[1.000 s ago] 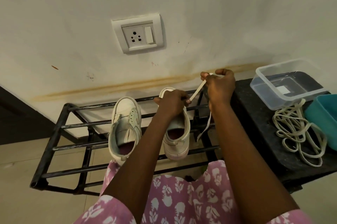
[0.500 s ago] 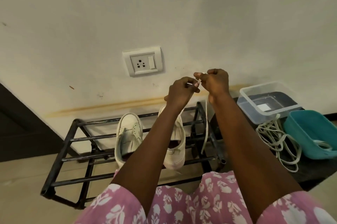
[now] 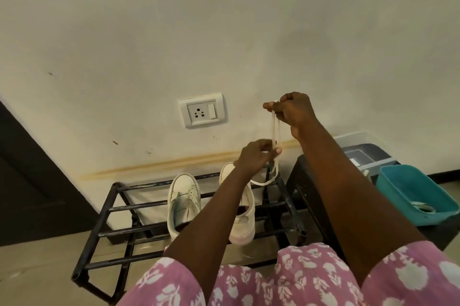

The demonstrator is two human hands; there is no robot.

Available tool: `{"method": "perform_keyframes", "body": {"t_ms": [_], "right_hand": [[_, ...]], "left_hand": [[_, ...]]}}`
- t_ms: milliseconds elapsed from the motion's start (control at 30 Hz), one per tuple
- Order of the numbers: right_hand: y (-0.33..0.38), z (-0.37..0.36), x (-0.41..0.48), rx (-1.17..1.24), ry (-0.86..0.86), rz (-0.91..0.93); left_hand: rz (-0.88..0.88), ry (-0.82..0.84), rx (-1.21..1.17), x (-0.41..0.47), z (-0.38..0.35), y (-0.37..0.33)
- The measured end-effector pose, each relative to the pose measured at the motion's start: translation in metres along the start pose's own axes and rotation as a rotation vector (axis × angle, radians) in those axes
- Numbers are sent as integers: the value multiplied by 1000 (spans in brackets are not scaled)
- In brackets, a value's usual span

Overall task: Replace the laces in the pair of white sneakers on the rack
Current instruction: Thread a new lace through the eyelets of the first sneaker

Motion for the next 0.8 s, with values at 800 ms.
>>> {"method": "perform_keyframes", "body": {"t_ms": [800], "right_hand": [[76,20,12,136,-46,170]], "left_hand": [[108,78,584,14,-14,34]]}}
Point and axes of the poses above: each hand's wrist, its own x-axis towards the middle knuckle, its own z-axis out of the back of the hand, y = z × x, the point moved 1 cm from there along x, towards the middle knuckle, and after that the axes turned 8 degrees about -x, right-handed, at the moved point
